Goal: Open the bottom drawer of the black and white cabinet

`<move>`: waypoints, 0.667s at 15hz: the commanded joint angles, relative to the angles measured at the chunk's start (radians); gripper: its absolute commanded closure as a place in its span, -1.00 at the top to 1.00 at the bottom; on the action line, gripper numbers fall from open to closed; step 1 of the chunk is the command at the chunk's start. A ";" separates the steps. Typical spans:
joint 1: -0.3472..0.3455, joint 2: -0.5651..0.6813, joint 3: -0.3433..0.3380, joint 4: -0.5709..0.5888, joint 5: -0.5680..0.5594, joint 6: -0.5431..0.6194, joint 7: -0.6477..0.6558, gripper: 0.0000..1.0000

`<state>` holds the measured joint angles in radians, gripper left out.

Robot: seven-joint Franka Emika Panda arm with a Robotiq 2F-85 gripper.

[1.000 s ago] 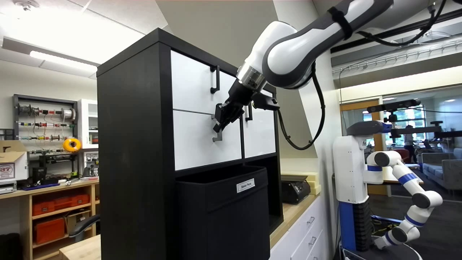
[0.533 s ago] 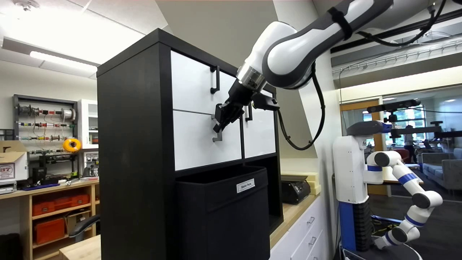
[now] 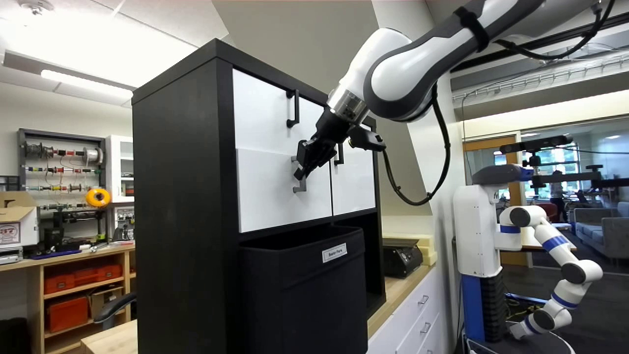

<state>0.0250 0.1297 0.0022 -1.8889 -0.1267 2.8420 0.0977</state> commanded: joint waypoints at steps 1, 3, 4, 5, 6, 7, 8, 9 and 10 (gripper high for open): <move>-0.007 -0.095 -0.005 -0.152 0.032 0.052 -0.001 -0.89; -0.010 -0.126 -0.004 -0.203 0.052 0.075 -0.008 -0.89; -0.012 -0.141 -0.003 -0.226 0.061 0.086 -0.010 -0.89; -0.013 -0.160 -0.004 -0.254 0.070 0.095 -0.012 -0.89; -0.013 -0.177 -0.003 -0.276 0.081 0.101 -0.018 -0.90; -0.013 -0.195 -0.004 -0.303 0.088 0.112 -0.018 -0.89; -0.013 -0.212 -0.004 -0.327 0.099 0.120 -0.023 -0.90; -0.011 -0.229 -0.003 -0.351 0.119 0.125 -0.035 -0.90; -0.010 -0.246 -0.005 -0.371 0.130 0.124 -0.042 -0.90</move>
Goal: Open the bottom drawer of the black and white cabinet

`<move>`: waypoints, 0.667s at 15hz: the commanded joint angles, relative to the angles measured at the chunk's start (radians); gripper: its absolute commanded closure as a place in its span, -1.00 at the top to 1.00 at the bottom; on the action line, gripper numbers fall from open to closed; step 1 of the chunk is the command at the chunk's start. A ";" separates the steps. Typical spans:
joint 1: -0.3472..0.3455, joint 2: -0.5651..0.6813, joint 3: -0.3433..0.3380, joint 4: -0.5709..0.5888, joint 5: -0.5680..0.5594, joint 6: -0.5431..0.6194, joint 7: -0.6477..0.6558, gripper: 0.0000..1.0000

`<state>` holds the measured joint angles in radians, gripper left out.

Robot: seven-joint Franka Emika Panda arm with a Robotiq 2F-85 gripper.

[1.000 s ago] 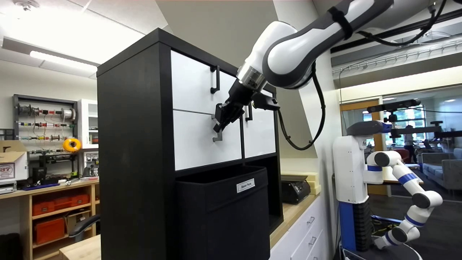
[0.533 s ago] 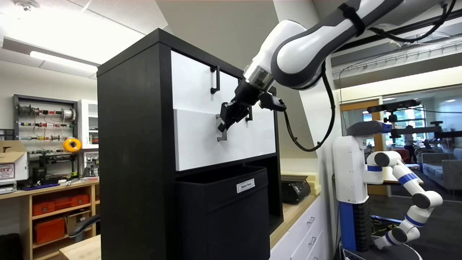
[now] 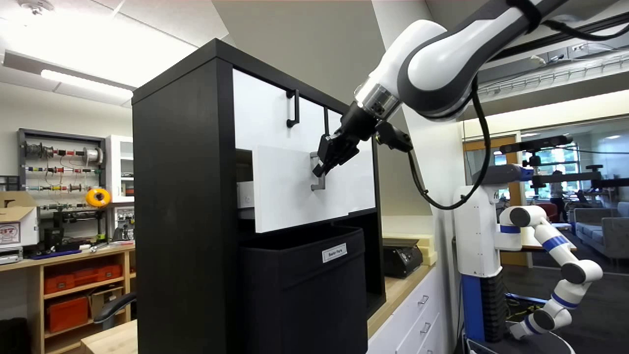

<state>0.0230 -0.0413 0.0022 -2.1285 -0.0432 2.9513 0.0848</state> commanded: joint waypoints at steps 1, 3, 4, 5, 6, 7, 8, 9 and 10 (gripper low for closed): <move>0.004 -0.093 -0.015 -0.152 0.075 0.011 -0.055 -0.89; 0.007 -0.132 -0.022 -0.191 0.097 0.000 -0.080 -0.90; 0.010 -0.152 -0.024 -0.212 0.110 -0.006 -0.095 -0.91; 0.005 -0.168 -0.024 -0.230 0.110 -0.008 -0.095 -0.91; 0.005 -0.187 -0.025 -0.249 0.114 -0.011 -0.100 -0.91; 0.005 -0.203 -0.026 -0.266 0.116 -0.015 -0.102 -0.91; 0.010 -0.220 -0.030 -0.284 0.125 -0.022 -0.109 -0.91; 0.011 -0.236 -0.032 -0.300 0.128 -0.028 -0.111 -0.91; 0.006 -0.250 -0.031 -0.314 0.124 -0.034 -0.109 -0.91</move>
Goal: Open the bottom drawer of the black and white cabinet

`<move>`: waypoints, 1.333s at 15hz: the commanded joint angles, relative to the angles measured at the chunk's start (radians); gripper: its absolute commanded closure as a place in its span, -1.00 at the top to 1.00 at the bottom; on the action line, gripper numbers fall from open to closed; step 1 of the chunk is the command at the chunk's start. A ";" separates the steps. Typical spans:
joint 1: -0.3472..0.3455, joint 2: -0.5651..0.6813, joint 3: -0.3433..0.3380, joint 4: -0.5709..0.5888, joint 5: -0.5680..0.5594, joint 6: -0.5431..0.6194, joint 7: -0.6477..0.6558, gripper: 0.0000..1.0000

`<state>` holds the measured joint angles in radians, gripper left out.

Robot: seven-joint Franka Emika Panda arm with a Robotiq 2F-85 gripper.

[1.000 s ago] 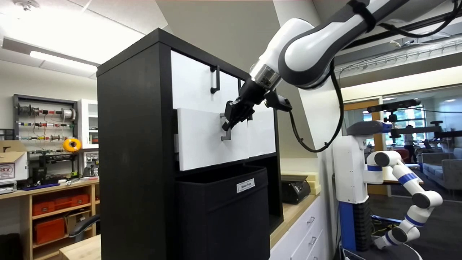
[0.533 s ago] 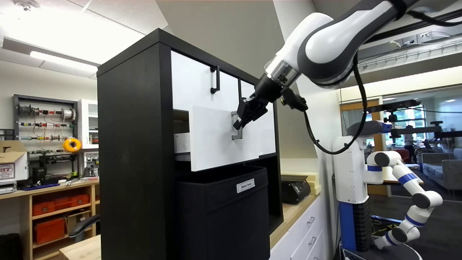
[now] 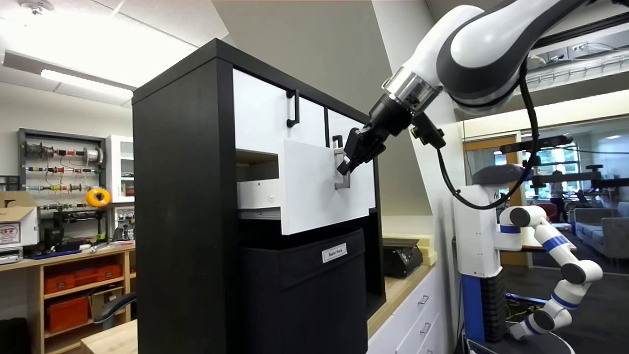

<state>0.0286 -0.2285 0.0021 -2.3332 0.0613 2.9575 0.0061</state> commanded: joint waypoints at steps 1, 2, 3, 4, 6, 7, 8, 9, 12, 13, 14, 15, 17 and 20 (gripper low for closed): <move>0.001 -0.075 -0.032 -0.123 0.020 -0.048 -0.031 -0.91; -0.003 -0.088 -0.030 -0.136 0.015 -0.053 -0.028 -0.91; -0.006 -0.100 -0.029 -0.147 0.008 -0.058 -0.022 -0.92; -0.009 -0.111 -0.028 -0.157 0.004 -0.061 -0.019 -0.92; -0.009 -0.129 -0.029 -0.176 0.003 -0.068 -0.020 -0.91; -0.009 -0.138 -0.030 -0.186 0.003 -0.073 -0.020 -0.91; -0.010 -0.148 -0.030 -0.194 0.001 -0.079 -0.020 -0.91; -0.014 -0.159 -0.028 -0.204 -0.004 -0.086 -0.018 -0.91; -0.012 -0.192 -0.034 -0.235 0.000 -0.098 -0.021 -0.92; -0.012 -0.202 -0.036 -0.245 0.002 -0.101 -0.019 -0.92; -0.009 -0.214 -0.039 -0.256 0.005 -0.103 -0.021 -0.92; -0.008 -0.223 -0.040 -0.265 0.005 -0.104 -0.021 -0.92; -0.006 -0.245 -0.042 -0.289 0.007 -0.103 -0.021 -0.92; 0.005 -0.276 -0.053 -0.324 0.016 -0.102 -0.022 -0.91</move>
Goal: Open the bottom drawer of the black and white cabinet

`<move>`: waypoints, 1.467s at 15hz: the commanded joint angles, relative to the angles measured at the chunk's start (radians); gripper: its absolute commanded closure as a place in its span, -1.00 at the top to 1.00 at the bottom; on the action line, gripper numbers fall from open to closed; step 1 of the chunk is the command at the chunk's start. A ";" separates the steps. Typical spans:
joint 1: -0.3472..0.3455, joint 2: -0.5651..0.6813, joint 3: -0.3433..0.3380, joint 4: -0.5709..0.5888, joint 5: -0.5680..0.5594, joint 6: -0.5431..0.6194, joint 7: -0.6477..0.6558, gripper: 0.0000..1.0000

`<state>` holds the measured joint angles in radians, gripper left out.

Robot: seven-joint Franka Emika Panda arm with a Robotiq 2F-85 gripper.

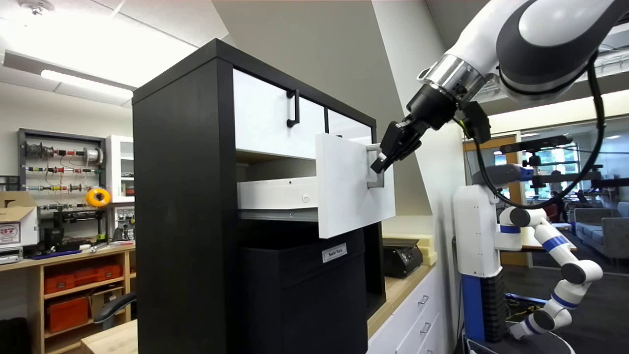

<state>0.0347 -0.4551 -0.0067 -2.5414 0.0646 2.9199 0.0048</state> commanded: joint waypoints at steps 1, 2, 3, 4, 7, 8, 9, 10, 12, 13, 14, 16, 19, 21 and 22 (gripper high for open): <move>0.004 -0.060 -0.049 -0.127 0.016 -0.065 -0.020 -0.91; 0.009 -0.072 -0.056 -0.140 0.020 -0.066 -0.020 -0.91; 0.011 -0.083 -0.060 -0.152 0.023 -0.068 -0.017 -0.91; 0.011 -0.092 -0.063 -0.161 0.026 -0.069 -0.016 -0.92; 0.016 -0.115 -0.071 -0.182 0.034 -0.069 -0.013 -0.92; 0.015 -0.116 -0.071 -0.182 0.037 -0.070 -0.011 -0.92; 0.014 -0.115 -0.072 -0.179 0.038 -0.072 -0.012 -0.92; 0.015 -0.114 -0.073 -0.175 0.040 -0.078 -0.014 -0.92; 0.011 -0.112 -0.074 -0.168 0.038 -0.090 -0.016 -0.19; 0.000 -0.104 -0.072 -0.173 0.031 -0.132 -0.016 -0.15; -0.018 -0.100 -0.061 -0.175 0.016 -0.176 -0.009 -0.13; -0.083 -0.090 -0.044 -0.185 -0.034 -0.248 0.003 0.11; -0.121 -0.085 -0.052 -0.159 -0.083 -0.395 -0.018 0.48; -0.107 -0.078 -0.066 -0.122 -0.080 -0.526 -0.049 0.74; -0.094 -0.072 -0.075 -0.098 -0.067 -0.598 -0.074 0.89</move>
<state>-0.0752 -0.5258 -0.0626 -2.7009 -0.0043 2.4991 -0.0149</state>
